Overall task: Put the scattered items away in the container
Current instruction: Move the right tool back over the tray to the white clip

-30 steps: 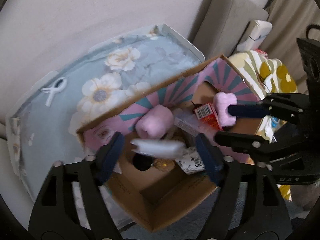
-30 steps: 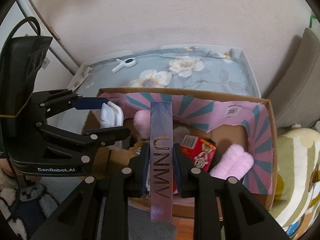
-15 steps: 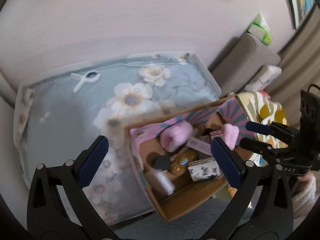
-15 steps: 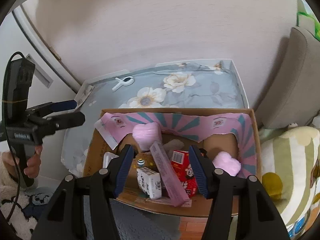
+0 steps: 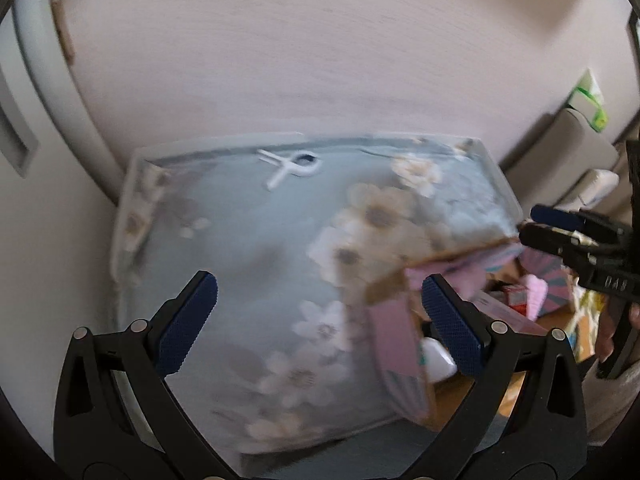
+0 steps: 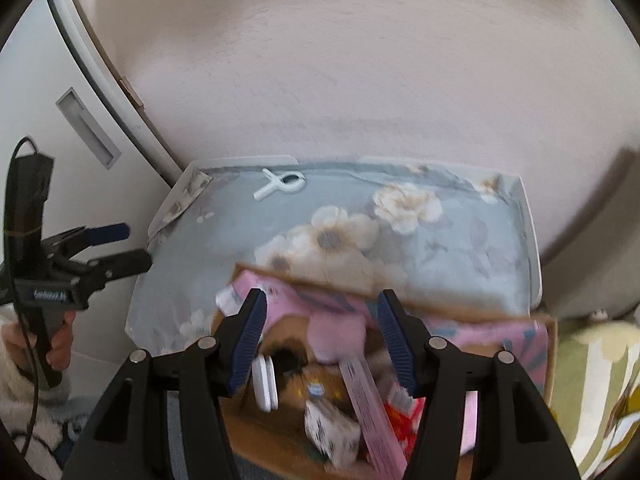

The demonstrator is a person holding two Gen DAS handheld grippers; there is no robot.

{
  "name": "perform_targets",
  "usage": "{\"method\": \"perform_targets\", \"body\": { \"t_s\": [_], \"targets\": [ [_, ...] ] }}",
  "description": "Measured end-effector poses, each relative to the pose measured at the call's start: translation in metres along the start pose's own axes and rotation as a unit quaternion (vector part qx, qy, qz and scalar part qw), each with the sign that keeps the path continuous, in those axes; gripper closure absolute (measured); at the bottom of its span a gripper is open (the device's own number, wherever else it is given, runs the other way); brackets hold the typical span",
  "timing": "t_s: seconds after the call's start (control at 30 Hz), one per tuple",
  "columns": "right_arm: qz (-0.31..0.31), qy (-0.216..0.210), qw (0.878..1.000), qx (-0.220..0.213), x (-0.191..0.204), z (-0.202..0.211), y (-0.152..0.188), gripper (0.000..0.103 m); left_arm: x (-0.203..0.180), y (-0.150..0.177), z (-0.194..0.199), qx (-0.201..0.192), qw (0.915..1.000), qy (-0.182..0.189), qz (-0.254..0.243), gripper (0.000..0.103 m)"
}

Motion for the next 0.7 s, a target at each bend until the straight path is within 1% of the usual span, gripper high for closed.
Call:
{"method": "perform_targets", "body": {
  "t_s": [0.1,0.23,0.27,0.33,0.37,0.43,0.53,0.63,0.67,0.7],
  "targets": [
    [0.005,-0.010,1.000,0.011,0.010,-0.021,-0.028,0.050,0.019,-0.018,-0.006,-0.008,0.9996,-0.027,-0.003,0.001],
    [-0.015,-0.017,0.999,0.031,0.024,-0.060,-0.065,0.050,0.043,-0.042,-0.024,-0.008,0.9980,-0.063,-0.011,0.001],
    [-0.025,-0.015,0.999,0.034,0.025,-0.072,-0.073,0.050,0.048,-0.047,-0.029,-0.007,0.9976,-0.067,-0.012,0.001],
    [-0.051,0.009,0.998,0.044,0.021,-0.103,-0.089,0.050,0.057,-0.055,-0.039,-0.004,0.9973,-0.072,-0.013,0.001],
    [-0.064,0.022,0.996,0.049,0.018,-0.116,-0.094,0.050,0.060,-0.058,-0.044,-0.003,0.9974,-0.071,-0.013,0.001],
    [-0.111,0.042,0.990,0.069,0.007,-0.149,-0.100,0.050,0.068,-0.064,-0.057,-0.006,0.9975,-0.068,-0.015,0.001],
    [-0.169,0.043,0.981,0.090,0.001,-0.187,-0.102,0.050,0.080,-0.070,-0.082,-0.006,0.9968,-0.077,-0.019,0.001],
    [-0.182,0.045,0.977,0.102,0.007,-0.214,-0.105,0.050,0.093,-0.071,-0.105,0.013,0.9964,-0.083,-0.012,0.001],
    [-0.178,0.051,0.977,0.103,0.009,-0.221,-0.106,0.050,0.096,-0.072,-0.109,0.017,0.9967,-0.079,-0.007,0.001],
    [-0.169,0.066,0.978,0.104,0.010,-0.228,-0.107,0.050,0.099,-0.073,-0.112,0.018,0.9971,-0.074,0.001,0.001]
  ]
}}
Point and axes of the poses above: each gripper's, at about its wrist camera, not at the fingertips, and z roughly against the way its jaws point, x to its left, y to its underside, the point moved 8 cm from there along -z, roughly the way its jaws point, and after that the axes turned 7 degrees about z, right-handed, at the moved point
